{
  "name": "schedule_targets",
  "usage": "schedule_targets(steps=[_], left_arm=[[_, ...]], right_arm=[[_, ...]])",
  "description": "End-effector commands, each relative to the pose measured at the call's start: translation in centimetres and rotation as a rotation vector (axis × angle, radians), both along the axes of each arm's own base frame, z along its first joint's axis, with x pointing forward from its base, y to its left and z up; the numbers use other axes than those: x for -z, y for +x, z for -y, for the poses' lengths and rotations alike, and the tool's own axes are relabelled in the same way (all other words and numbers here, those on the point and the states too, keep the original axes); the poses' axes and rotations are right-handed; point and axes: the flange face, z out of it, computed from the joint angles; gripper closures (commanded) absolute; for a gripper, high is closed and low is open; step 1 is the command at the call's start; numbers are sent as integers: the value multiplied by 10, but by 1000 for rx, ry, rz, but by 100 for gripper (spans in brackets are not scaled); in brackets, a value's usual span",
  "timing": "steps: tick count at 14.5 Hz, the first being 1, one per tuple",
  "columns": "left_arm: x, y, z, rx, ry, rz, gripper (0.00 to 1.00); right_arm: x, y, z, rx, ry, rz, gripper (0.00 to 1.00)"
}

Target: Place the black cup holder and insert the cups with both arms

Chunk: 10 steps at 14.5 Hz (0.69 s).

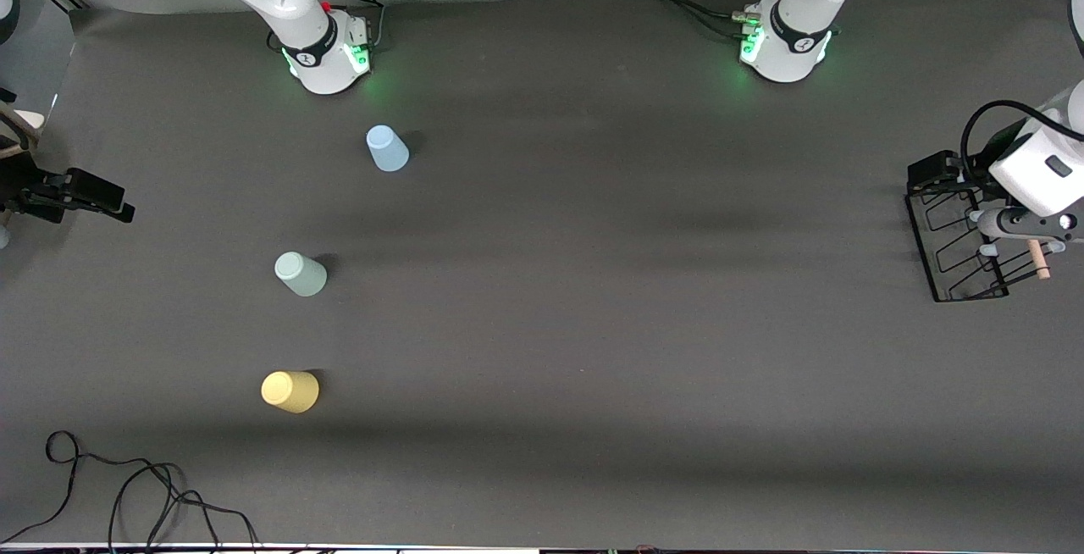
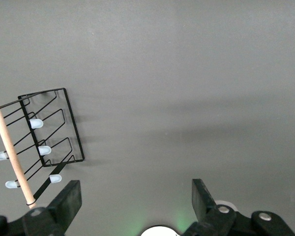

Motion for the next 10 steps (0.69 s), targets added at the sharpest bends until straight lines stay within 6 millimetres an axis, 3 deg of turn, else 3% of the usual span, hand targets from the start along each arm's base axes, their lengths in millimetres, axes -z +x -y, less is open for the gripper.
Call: schedule_targets(steps=[1, 10], left_arm=[[-3, -5, 2, -15, -8, 7, 0], [-3, -6, 3, -13, -8, 6, 0]], right_arm=[[-8, -6, 2, -12, -14, 2, 0], [-7, -6, -3, -21, -16, 0, 0]])
